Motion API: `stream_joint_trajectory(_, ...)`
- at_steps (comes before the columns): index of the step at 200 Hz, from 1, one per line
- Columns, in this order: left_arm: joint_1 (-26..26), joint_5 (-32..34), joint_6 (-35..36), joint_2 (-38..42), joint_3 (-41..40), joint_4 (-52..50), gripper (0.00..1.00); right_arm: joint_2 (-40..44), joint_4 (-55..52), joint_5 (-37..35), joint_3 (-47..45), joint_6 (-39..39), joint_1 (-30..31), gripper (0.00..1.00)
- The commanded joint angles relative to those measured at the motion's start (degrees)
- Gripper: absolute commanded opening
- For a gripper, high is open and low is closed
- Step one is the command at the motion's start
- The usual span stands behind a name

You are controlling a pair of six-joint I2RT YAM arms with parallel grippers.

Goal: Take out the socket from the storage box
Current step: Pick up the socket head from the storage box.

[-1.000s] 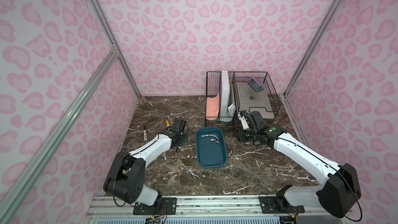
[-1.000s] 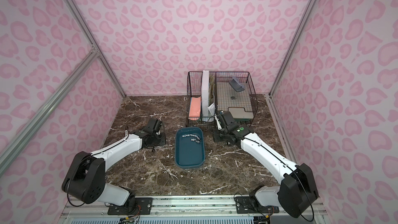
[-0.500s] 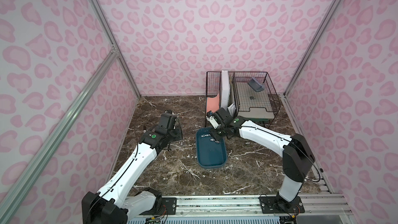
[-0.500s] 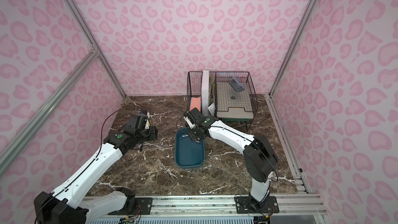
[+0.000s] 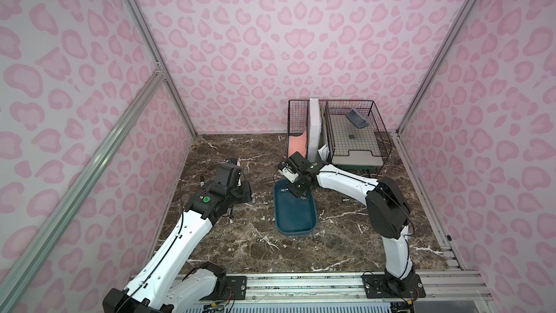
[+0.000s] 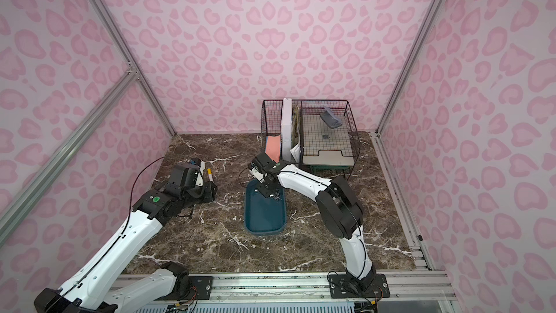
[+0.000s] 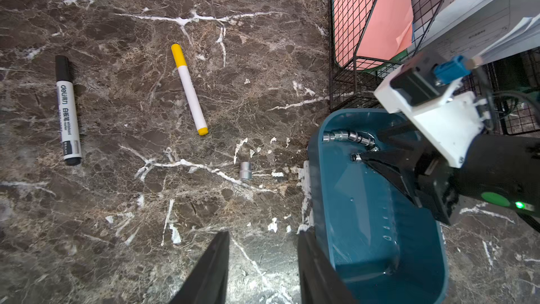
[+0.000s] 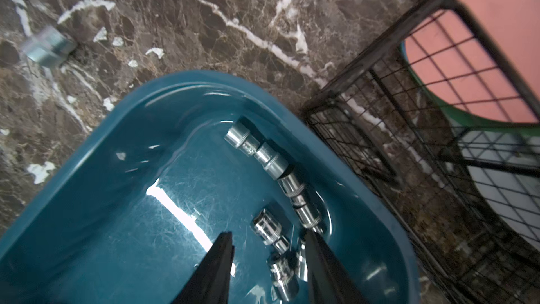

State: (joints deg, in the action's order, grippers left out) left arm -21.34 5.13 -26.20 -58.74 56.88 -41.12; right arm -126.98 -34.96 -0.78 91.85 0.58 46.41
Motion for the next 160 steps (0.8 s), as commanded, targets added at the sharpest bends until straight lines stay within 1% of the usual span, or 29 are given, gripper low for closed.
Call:
stream_joint_trajectory(1,0.0,-0.6,0.4,0.7,0.9,-1.3,0.43,-0.8,-0.2,0.8,0.4,1.8,-0.1,0.46)
stream_joint_trajectory(54,0.0,-0.4,0.8,1.3,1.0,-1.5,0.43,-2.0,0.0,1.4,-0.3,2.7,-0.3,0.44)
stream_joint_trajectory(160,0.0,-0.9,0.7,2.1,0.8,-1.3,0.44,-4.7,0.2,1.5,-0.3,4.4,-1.0,0.43)
